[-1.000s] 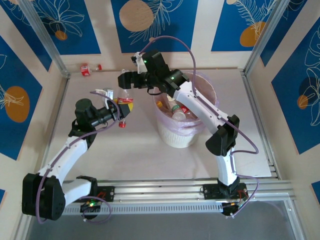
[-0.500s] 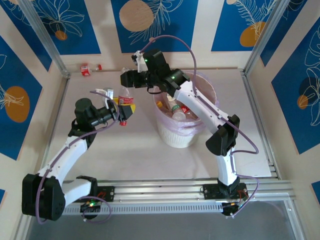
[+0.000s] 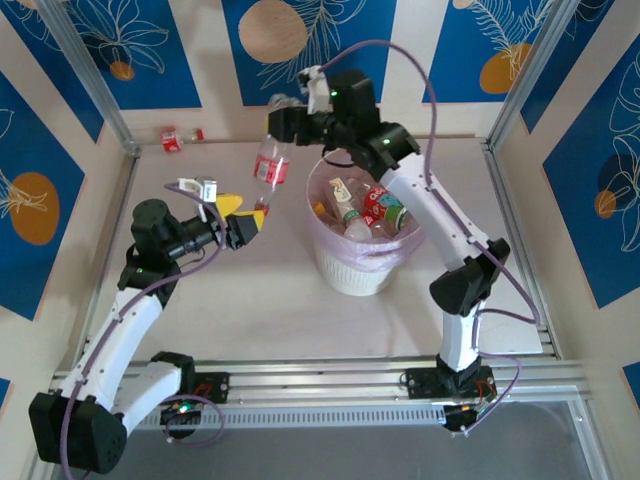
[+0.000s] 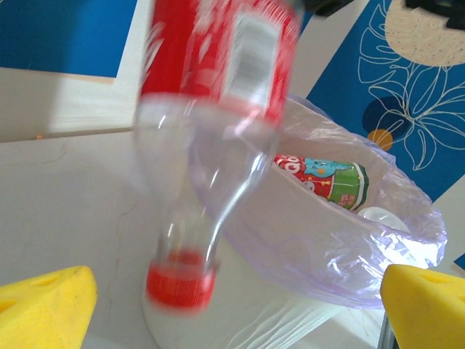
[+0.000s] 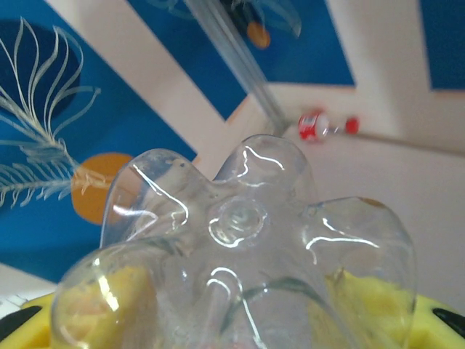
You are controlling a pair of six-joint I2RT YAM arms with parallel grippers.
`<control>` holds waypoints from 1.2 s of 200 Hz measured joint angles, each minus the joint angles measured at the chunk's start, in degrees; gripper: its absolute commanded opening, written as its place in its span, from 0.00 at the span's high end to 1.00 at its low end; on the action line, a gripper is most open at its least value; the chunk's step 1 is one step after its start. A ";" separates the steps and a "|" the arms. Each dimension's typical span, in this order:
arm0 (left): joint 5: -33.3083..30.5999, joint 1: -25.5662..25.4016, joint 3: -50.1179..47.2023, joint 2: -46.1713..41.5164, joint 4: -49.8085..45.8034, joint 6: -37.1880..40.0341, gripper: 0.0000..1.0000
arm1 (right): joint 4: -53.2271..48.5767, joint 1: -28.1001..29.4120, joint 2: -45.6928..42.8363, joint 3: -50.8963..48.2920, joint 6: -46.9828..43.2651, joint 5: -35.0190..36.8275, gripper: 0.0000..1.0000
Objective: Put the plastic bottles in the bin
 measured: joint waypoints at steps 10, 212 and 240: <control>-0.13 0.00 0.00 0.33 -0.13 -0.02 0.00 | -0.02 -0.85 -1.73 0.09 -0.83 0.68 0.59; -29.22 0.66 5.25 12.76 -16.72 -22.32 0.04 | 21.49 -15.74 -27.65 -42.62 -27.69 3.65 0.87; -29.86 0.68 5.25 14.21 -16.72 -24.72 0.04 | 22.93 -16.44 -28.79 -44.63 -27.65 1.99 0.86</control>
